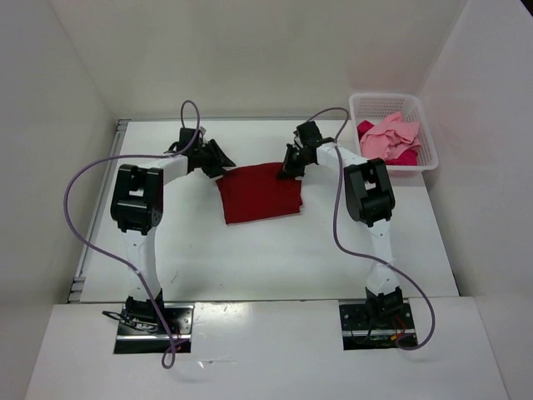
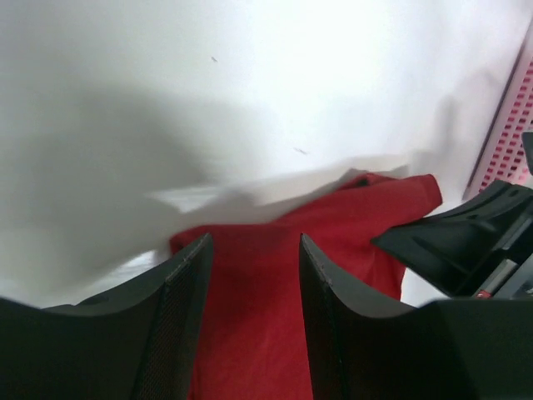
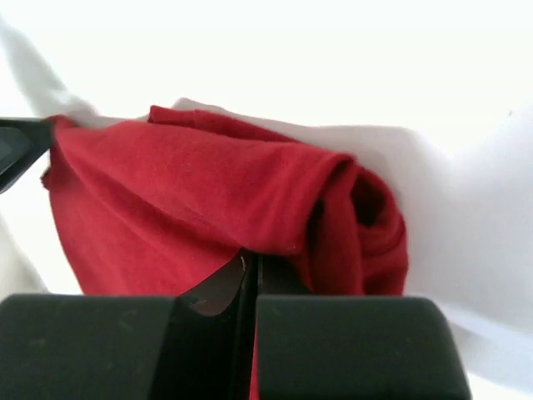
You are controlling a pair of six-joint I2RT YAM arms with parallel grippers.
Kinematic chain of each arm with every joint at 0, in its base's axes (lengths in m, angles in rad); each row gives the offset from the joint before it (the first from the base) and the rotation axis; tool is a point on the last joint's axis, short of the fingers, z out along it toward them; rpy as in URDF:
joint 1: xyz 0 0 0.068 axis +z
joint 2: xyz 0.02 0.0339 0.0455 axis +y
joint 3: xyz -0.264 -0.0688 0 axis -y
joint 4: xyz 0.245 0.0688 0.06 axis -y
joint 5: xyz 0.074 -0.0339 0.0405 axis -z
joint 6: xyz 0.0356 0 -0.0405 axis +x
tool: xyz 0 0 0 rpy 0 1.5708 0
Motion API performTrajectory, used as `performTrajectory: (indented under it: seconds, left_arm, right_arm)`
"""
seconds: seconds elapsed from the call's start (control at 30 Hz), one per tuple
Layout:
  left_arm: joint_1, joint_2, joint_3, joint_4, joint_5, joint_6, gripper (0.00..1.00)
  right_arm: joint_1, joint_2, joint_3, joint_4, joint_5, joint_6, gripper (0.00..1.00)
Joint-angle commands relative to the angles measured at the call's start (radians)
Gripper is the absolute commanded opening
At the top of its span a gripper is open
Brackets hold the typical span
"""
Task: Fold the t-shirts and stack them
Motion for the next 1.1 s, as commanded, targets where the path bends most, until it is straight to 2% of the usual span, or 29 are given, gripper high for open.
performTrajectory:
  seconds: [0.0, 0.07, 0.17, 0.2, 0.23, 0.33, 0.43, 0.47, 0.57, 0.7, 0.83, 0.87, 0.97, 1.0, 1.07]
  left_arm:
    - [0.032, 0.012, 0.019, 0.030, -0.034, 0.014, 0.54]
    - [0.045, -0.029, 0.005, 0.030, -0.025, 0.014, 0.54]
    - [0.065, -0.133, -0.050, 0.030, -0.015, 0.023, 0.61]
    - [0.065, -0.170, -0.102, 0.030, -0.015, 0.023, 0.64]
    - [0.065, -0.245, -0.134, 0.030, -0.044, 0.039, 0.71]
    - [0.065, -0.368, -0.263, 0.021, -0.064, 0.074, 0.81]
    - [0.065, -0.442, -0.352, -0.005, -0.075, 0.117, 0.85]
    - [0.053, -0.453, -0.404, -0.016, -0.075, 0.126, 0.87]
    - [0.026, -0.463, -0.458, -0.026, -0.046, 0.167, 0.88]
    - [0.007, -0.365, -0.448, -0.026, 0.031, 0.186, 0.88]
    - [-0.006, -0.298, -0.416, 0.010, 0.057, 0.186, 0.79]
    - [-0.018, -0.286, -0.403, 0.010, 0.057, 0.177, 0.73]
    - [-0.061, -0.212, -0.347, 0.020, 0.066, 0.177, 0.62]
    - [-0.072, -0.198, -0.331, 0.020, 0.066, 0.177, 0.50]
    - [-0.086, -0.163, -0.305, 0.035, 0.066, 0.142, 0.37]
  right_arm:
    - [-0.015, 0.057, 0.095, -0.015, -0.010, 0.002, 0.00]
    - [-0.024, 0.066, 0.107, -0.028, -0.045, 0.002, 0.00]
    - [-0.024, 0.005, 0.084, -0.029, -0.064, 0.002, 0.03]
    - [-0.024, -0.013, 0.084, -0.029, -0.064, 0.002, 0.08]
    - [-0.024, -0.033, 0.084, -0.029, -0.085, 0.002, 0.19]
    - [-0.024, -0.113, 0.075, -0.029, -0.116, 0.002, 0.39]
    - [-0.024, -0.196, 0.026, -0.009, -0.136, 0.002, 0.48]
    - [-0.024, -0.219, -0.012, -0.009, -0.136, 0.002, 0.52]
    - [-0.024, -0.303, -0.090, 0.016, -0.136, 0.013, 0.55]
    - [-0.024, -0.426, -0.193, 0.037, -0.136, 0.013, 0.59]
    - [-0.024, -0.516, -0.276, 0.059, -0.136, 0.022, 0.62]
    - [-0.024, -0.532, -0.294, 0.059, -0.136, 0.022, 0.62]
    - [-0.024, -0.584, -0.362, 0.068, -0.136, 0.031, 0.62]
    - [-0.024, -0.596, -0.395, 0.079, -0.136, 0.031, 0.62]
    - [-0.024, -0.626, -0.425, 0.079, -0.136, 0.042, 0.62]
